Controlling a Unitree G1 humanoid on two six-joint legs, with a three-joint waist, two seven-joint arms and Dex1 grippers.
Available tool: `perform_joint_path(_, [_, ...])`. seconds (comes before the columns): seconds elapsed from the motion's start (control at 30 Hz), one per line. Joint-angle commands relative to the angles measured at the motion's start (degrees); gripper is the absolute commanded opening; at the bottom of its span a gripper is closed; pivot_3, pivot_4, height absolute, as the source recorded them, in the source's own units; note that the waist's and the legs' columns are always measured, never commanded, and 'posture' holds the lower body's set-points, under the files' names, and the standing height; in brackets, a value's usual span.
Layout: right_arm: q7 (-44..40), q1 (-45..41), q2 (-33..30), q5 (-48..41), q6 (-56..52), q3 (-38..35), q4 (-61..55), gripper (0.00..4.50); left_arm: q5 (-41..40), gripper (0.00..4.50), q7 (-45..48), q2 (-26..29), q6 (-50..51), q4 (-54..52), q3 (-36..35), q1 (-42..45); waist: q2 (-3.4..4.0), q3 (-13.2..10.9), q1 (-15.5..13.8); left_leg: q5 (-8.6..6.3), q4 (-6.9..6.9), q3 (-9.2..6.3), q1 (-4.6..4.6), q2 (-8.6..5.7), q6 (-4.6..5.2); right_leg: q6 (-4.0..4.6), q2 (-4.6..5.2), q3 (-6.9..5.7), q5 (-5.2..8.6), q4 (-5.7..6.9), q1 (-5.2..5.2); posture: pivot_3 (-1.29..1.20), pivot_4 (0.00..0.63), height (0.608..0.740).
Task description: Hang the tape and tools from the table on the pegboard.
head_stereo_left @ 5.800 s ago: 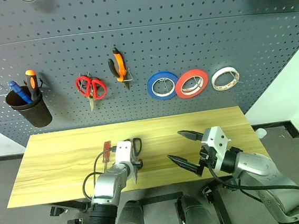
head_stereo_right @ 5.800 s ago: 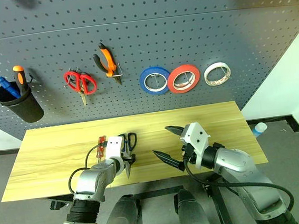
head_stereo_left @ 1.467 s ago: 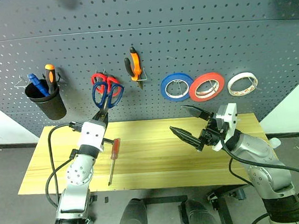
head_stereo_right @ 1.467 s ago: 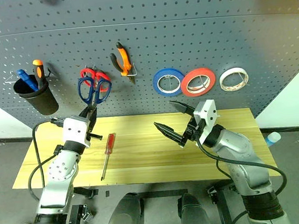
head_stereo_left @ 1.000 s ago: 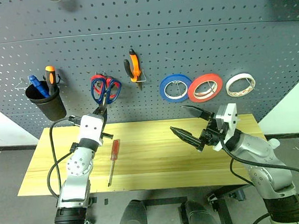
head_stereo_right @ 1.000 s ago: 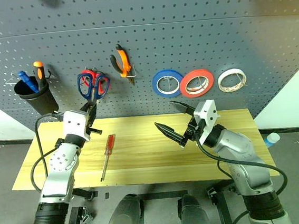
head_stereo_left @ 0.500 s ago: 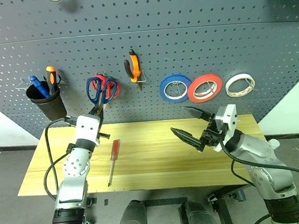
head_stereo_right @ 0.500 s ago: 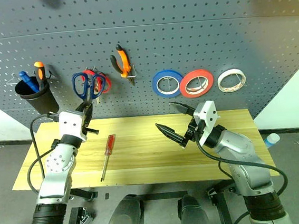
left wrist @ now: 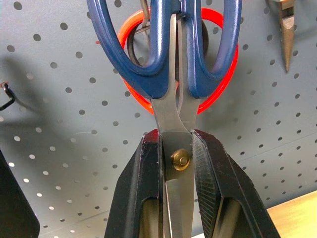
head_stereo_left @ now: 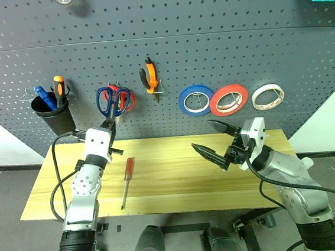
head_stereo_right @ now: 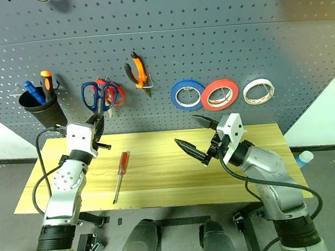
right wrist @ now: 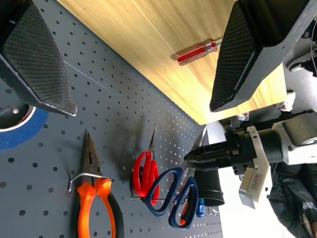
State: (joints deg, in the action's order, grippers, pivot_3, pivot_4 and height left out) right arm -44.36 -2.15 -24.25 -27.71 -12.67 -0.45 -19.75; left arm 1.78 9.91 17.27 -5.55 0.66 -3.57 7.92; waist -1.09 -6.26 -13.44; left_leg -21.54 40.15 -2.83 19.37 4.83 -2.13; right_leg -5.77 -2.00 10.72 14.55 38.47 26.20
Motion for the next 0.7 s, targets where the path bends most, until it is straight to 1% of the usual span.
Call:
perform_joint_path(0.03, [0.09,0.13,-0.65,-0.31,0.39,-0.94,-1.62,4.5,-0.69,0.53,-0.12,0.39,-1.19,-0.18,-1.46,1.63,0.01,0.05,0.0,0.02,0.0,0.0,0.0,0.0,-0.03,0.01,0.0,0.0,0.0,0.01,0.0,0.33,0.057,0.677])
perform_joint_path(0.37, [0.45,0.27,-1.0,-0.49,-0.06,-0.93,-2.04,4.5,-1.78,0.53,-0.67,0.36,-0.24,3.03,-2.56,3.4,0.02,0.12,0.01,0.06,0.0,-0.01,-0.02,0.0,-0.11,0.02,0.0,0.0,-0.01,0.06,0.0,0.33,0.061,0.677])
perform_joint_path(0.7, [0.76,0.21,-1.11,-0.48,-0.5,-0.79,-2.35,4.5,-1.29,0.53,-1.24,-2.12,0.34,9.78,-1.63,9.13,0.0,0.16,0.02,0.12,0.01,-0.08,-0.01,-0.03,-0.22,0.03,-0.01,-0.03,-0.02,0.08,-0.04,0.33,0.063,0.677])
